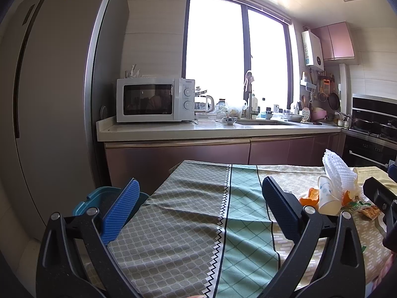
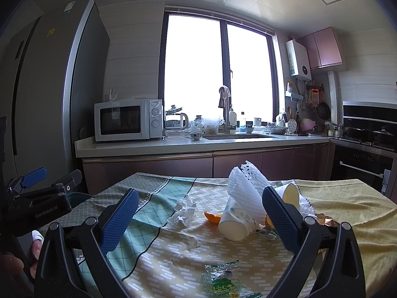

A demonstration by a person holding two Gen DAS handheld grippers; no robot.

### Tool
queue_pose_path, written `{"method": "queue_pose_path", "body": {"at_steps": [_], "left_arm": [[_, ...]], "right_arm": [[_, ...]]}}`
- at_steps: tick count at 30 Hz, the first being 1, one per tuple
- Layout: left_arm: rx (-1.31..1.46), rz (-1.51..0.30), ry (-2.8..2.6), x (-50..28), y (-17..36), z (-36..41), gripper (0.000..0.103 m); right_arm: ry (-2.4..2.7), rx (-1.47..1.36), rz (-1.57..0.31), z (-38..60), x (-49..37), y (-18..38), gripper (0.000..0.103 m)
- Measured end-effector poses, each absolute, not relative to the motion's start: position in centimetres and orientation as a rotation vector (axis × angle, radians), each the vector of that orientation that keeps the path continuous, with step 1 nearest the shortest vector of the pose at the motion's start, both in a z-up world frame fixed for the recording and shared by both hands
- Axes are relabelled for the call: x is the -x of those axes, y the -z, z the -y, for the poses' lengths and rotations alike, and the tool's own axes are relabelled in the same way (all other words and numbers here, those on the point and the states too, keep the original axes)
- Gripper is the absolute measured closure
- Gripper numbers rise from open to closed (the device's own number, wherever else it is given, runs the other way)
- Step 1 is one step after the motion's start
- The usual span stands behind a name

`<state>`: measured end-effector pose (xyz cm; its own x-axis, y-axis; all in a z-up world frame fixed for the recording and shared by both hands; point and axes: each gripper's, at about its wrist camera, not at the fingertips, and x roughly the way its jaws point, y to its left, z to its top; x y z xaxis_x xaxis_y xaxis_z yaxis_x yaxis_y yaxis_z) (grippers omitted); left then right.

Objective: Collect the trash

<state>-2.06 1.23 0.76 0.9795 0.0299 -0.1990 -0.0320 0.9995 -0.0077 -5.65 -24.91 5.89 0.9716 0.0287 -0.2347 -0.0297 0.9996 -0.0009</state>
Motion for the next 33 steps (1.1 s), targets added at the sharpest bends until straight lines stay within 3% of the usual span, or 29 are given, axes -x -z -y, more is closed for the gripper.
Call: {"method": "queue_pose_path", "body": {"at_steps": [33], "left_arm": [[0.008,-0.211,-0.025,2.15,-0.49,-1.00,0.006]], "right_arm": [[-0.033,-0.010,-0.244,25.59,5.29,-5.42,0.007]]}}
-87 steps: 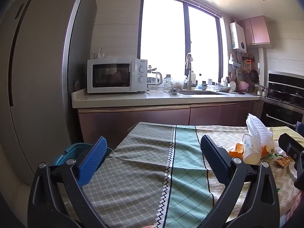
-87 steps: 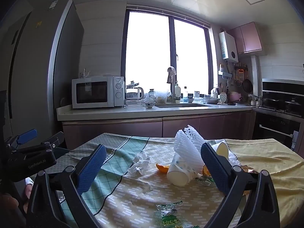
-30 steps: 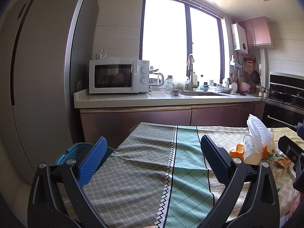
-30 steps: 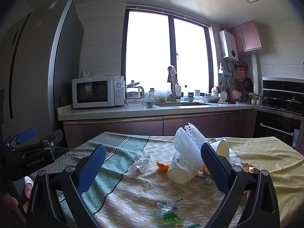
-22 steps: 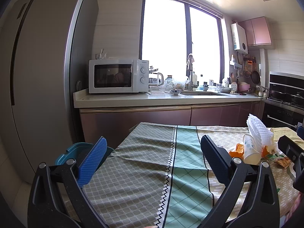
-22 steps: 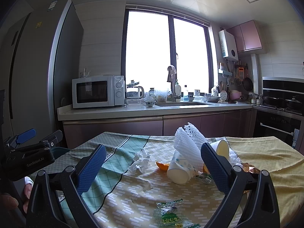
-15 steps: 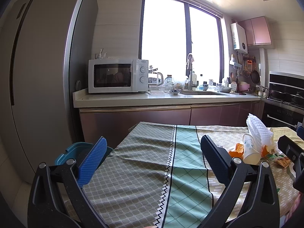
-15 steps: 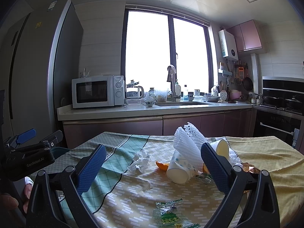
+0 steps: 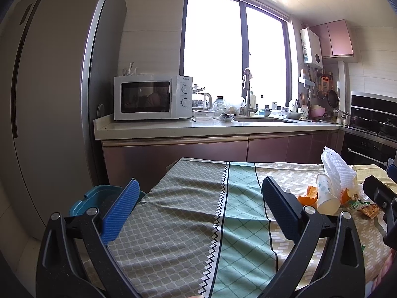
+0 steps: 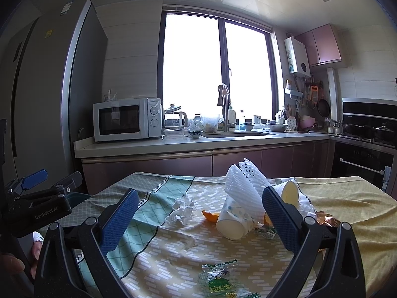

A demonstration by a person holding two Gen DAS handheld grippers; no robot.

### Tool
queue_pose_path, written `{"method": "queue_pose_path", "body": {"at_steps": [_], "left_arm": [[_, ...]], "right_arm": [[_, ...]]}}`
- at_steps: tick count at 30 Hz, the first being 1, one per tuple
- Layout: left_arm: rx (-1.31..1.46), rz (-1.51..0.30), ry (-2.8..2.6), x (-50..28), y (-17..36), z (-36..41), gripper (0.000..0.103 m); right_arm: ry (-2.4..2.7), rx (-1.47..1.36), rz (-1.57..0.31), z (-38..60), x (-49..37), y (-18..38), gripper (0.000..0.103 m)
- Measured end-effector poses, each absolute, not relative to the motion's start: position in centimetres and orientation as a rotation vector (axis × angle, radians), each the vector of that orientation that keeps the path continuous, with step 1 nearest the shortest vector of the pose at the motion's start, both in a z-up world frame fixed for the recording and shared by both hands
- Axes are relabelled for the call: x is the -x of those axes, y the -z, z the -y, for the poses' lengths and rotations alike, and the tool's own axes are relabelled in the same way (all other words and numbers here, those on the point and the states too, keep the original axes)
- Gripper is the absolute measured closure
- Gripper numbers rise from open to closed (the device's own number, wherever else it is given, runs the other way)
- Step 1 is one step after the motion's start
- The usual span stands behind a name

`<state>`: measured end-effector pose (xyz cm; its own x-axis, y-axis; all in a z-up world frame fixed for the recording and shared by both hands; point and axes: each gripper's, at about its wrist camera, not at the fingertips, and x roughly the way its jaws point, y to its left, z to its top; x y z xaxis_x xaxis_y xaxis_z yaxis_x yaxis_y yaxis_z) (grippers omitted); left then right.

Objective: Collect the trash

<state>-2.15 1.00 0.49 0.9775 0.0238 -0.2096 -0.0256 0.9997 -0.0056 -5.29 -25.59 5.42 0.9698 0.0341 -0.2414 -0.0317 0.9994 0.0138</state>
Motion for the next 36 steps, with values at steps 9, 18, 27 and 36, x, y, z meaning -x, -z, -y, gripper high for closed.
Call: {"method": "queue_pose_path", "body": {"at_steps": [9,18,27,36], "left_arm": [[0.003,-0.221,-0.019,1.6,-0.2,-0.3,0.006],[-0.002,-0.243,-0.002,0.8,-0.2,0.2,0.006],[-0.014,-0.311,0.081,-0.9,0.4,1.8,0.006],[-0.060,-0.473,0.225,-6.3,1.9,5.8,0.006]], "right_arm": [[-0.033,-0.014,-0.250,25.8,5.0,-5.4,0.007],[-0.033,-0.024,-0.257,26.5,4.8,-5.4,0.007],[0.006,-0.046,-0.300,29.1,3.7,-4.8,0.007],[0.016,-0.131,-0.414,34.9,0.5,-4.1,0.008]]}}
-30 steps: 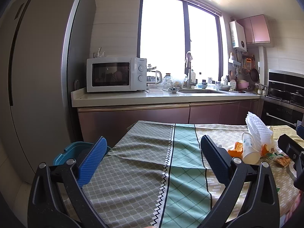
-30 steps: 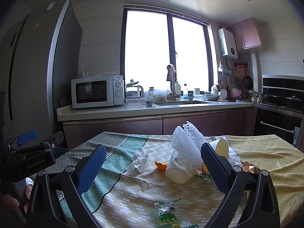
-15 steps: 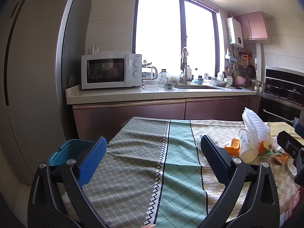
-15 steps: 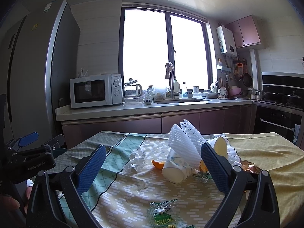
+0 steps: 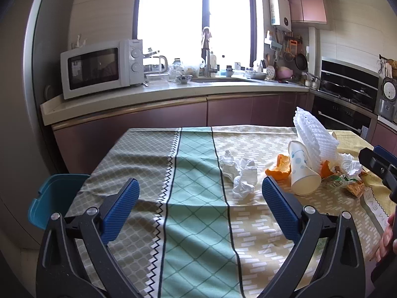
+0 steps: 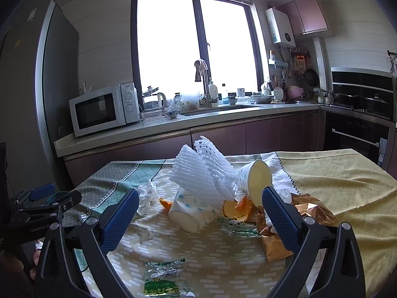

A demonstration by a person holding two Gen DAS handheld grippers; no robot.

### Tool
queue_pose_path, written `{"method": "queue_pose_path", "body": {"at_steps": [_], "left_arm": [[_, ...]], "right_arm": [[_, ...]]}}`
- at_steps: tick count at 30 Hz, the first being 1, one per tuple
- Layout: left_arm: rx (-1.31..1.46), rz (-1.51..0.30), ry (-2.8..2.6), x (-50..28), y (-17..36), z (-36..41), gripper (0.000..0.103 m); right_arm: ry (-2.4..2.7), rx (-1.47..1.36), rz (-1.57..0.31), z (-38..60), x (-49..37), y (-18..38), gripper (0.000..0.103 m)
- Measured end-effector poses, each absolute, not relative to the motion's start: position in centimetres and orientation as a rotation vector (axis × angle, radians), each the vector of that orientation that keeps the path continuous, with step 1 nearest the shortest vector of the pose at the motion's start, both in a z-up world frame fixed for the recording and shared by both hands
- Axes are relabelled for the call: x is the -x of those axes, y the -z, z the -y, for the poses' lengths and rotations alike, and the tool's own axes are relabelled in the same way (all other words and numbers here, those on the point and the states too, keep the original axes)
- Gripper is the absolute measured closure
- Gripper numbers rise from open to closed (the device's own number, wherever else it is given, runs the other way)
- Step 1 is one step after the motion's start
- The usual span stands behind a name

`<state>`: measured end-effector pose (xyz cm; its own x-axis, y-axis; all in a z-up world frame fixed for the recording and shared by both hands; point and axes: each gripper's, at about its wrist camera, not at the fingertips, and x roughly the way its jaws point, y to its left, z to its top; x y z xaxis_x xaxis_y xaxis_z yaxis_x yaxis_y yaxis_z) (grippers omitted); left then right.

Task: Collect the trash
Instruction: 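Close the left gripper on the crumpled white tissue while the right gripper grasps the paper cup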

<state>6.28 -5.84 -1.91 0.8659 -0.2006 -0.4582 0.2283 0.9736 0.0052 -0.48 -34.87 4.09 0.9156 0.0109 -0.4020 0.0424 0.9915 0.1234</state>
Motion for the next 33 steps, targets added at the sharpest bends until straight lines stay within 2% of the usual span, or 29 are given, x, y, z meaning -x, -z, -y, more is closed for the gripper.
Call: {"method": "queue_pose_path", "body": {"at_steps": [2,7,10,14,21,23,24,25,27,29,31,33], "left_arm": [[-0.071,-0.512,0.250,-7.9,2.3,7.0,0.006],[-0.095,-0.585,0.290,-11.3,3.2,9.2,0.013],[-0.095,-0.638,0.315,-13.2,3.6,10.1,0.020],[-0.100,-0.686,0.323,-15.5,4.4,11.2,0.029],[-0.118,-0.743,0.365,-18.2,5.4,12.8,0.034],[-0.126,-0.765,0.385,-19.0,5.8,13.2,0.035],[-0.132,-0.774,0.391,-19.4,6.0,13.5,0.036],[-0.137,-0.784,0.392,-20.1,6.3,13.8,0.042],[-0.131,-0.813,0.404,-20.8,6.9,14.0,0.054],[-0.122,-0.853,0.416,-21.7,7.5,14.2,0.078],[-0.104,-0.879,0.433,-21.8,8.1,13.8,0.089],[-0.089,-0.876,0.439,-22.1,8.3,13.6,0.091]], "right_arm": [[0.011,-0.155,-0.445,36.3,-0.6,-4.0,0.016],[-0.030,-0.252,-0.530,39.8,-3.8,-3.6,0.047],[-0.037,-0.311,-0.575,41.5,-5.8,-3.0,0.058],[-0.048,-0.395,-0.620,43.3,-8.1,-2.2,0.066],[-0.055,-0.454,-0.676,43.9,-11.3,-0.6,0.075],[-0.054,-0.475,-0.687,44.1,-12.0,0.0,0.082],[-0.057,-0.484,-0.690,44.2,-12.2,0.2,0.089],[-0.059,-0.488,-0.689,44.2,-12.4,0.3,0.097],[-0.051,-0.482,-0.673,44.3,-12.3,0.2,0.099],[-0.045,-0.476,-0.660,44.4,-12.1,0.0,0.100],[-0.037,-0.463,-0.640,44.6,-11.7,-0.6,0.101],[-0.035,-0.451,-0.619,44.8,-11.2,-1.2,0.101]]}}
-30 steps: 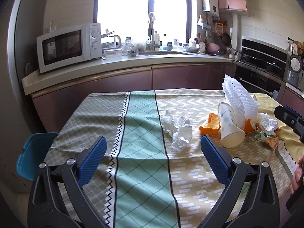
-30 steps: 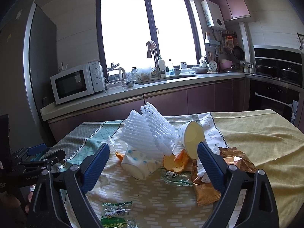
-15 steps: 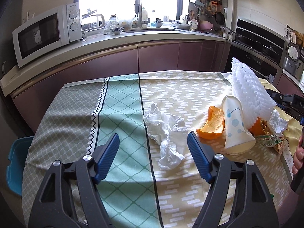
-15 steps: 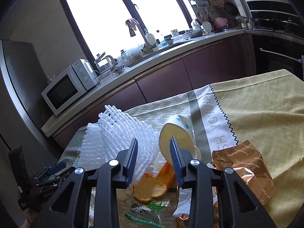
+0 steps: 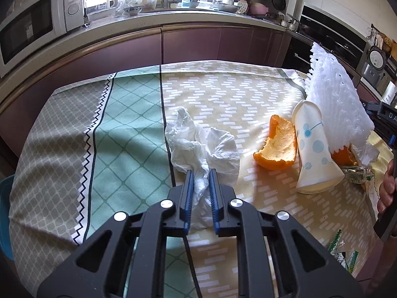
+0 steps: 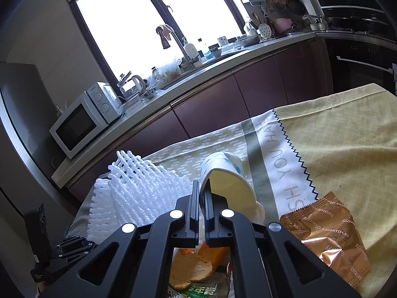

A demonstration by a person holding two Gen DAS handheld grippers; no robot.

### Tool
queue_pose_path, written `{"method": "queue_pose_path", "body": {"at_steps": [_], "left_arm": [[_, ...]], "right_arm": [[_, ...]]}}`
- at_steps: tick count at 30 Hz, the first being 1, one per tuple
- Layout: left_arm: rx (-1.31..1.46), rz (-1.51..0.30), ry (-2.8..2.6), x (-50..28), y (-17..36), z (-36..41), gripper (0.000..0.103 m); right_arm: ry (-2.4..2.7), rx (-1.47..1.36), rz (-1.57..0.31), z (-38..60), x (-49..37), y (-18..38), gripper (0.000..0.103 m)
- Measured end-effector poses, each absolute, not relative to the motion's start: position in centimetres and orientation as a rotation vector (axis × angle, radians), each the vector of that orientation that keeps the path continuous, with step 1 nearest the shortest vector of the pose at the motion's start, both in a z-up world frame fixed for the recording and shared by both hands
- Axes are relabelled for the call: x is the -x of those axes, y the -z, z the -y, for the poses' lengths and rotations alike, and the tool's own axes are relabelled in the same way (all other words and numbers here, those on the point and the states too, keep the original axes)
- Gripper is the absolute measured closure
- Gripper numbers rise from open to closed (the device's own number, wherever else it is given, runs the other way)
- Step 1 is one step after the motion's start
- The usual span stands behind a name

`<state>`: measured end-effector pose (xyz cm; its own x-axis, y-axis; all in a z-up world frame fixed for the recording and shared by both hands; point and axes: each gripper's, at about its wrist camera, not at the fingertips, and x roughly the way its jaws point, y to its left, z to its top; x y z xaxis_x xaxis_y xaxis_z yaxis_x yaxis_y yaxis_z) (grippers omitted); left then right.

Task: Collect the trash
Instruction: 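Close the left gripper on the crumpled white tissue while the right gripper grasps the paper cup, then carry tissue and cup to the teal bin and open both grippers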

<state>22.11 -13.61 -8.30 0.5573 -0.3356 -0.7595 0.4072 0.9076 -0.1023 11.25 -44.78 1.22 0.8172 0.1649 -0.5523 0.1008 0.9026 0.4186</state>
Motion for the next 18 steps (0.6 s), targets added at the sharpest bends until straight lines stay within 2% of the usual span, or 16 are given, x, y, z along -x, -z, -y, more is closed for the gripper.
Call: {"method": "queue_pose_path", "body": {"at_steps": [2,11,18], "left_arm": [[-0.081,-0.862,0.447,-22.2,8.2,13.5,0.095],[-0.019,-0.741,0.480,-18.5,4.3,9.1,0.096],[0.048,-0.650,0.387,-15.4,0.6,0.3,0.096]], "right_arm": [[-0.030,-0.433,-0.591,44.8,-10.7,-2.1,0.101],[-0.162,-0.310,-0.445,40.5,-6.8,-8.3,0.101],[-0.479,-0.243,-0.513,30.3,-7.7,-8.9,0.101]]}}
